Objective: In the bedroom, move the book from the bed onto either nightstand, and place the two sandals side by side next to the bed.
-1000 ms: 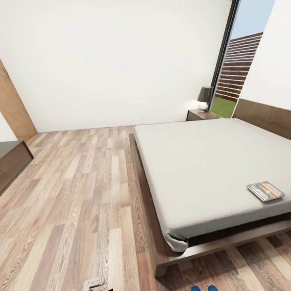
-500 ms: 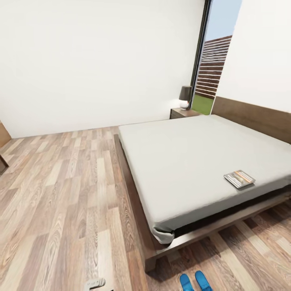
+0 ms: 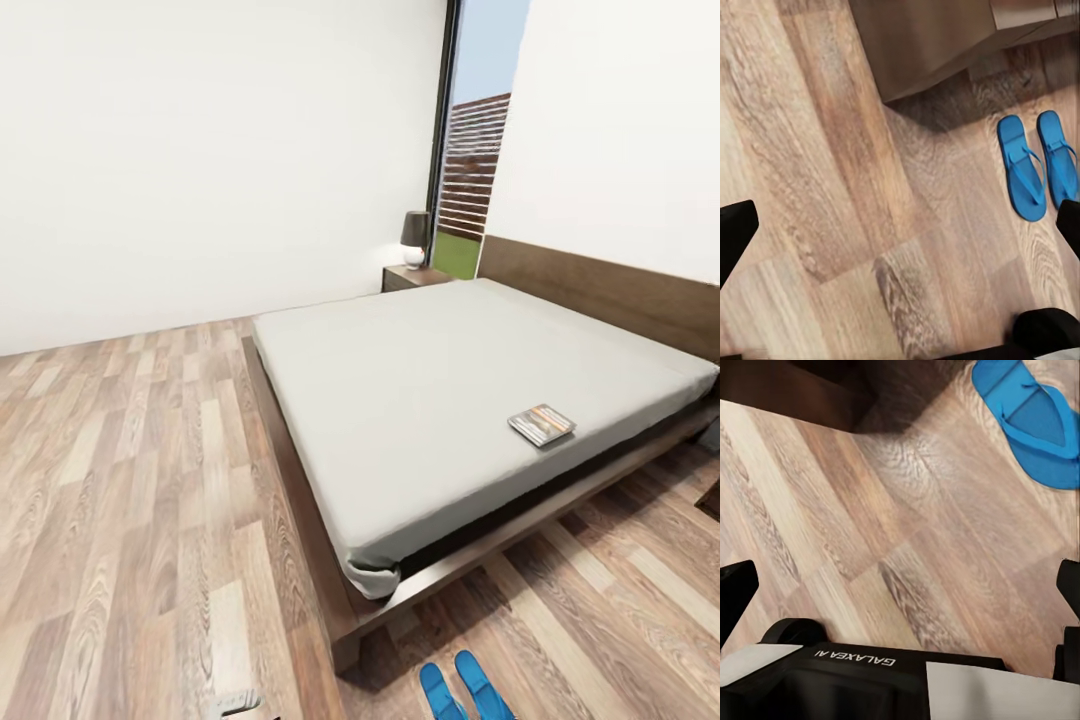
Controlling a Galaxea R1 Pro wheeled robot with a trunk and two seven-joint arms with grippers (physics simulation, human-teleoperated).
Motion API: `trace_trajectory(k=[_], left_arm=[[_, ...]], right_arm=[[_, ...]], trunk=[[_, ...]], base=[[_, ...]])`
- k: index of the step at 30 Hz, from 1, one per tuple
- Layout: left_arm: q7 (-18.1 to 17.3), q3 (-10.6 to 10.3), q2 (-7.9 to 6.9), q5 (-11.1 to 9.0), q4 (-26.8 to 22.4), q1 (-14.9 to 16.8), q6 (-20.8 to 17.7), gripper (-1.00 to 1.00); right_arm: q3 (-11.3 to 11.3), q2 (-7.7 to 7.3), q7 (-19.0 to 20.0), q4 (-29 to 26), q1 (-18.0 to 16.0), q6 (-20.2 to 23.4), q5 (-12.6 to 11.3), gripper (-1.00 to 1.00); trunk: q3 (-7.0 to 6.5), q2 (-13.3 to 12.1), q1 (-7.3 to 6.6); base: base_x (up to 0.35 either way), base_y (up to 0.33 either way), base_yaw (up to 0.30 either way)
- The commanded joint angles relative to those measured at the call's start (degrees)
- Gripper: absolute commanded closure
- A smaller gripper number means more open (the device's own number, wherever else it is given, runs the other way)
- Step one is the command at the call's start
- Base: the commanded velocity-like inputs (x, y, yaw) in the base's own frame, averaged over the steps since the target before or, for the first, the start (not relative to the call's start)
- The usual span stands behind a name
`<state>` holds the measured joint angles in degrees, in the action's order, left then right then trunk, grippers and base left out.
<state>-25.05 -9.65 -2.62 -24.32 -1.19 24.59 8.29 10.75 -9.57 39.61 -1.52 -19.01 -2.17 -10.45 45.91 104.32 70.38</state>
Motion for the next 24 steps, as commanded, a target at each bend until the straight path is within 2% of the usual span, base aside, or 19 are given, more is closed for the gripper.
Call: trace_trajectory(k=[1, 24], left_arm=[[-0.17, -0.48, -0.02, -0.46, 0.05, 0.02, 0.24, -1.00], [-0.17, -0.54, -0.02, -0.46, 0.05, 0.02, 0.24, -1.00]], right_arm=[[-0.03, -0.01, 0.21, 0.11, -0.06, -0.12, -0.28, -1.00], [-0.11, -0.01, 0.21, 0.11, -0.04, -0.13, -0.28, -1.00]], trunk=[[0.05, 0.02, -0.01], [0.05, 0.02, -0.01]], base=[[0.000, 0.000, -0.285], [0.000, 0.000, -0.291]])
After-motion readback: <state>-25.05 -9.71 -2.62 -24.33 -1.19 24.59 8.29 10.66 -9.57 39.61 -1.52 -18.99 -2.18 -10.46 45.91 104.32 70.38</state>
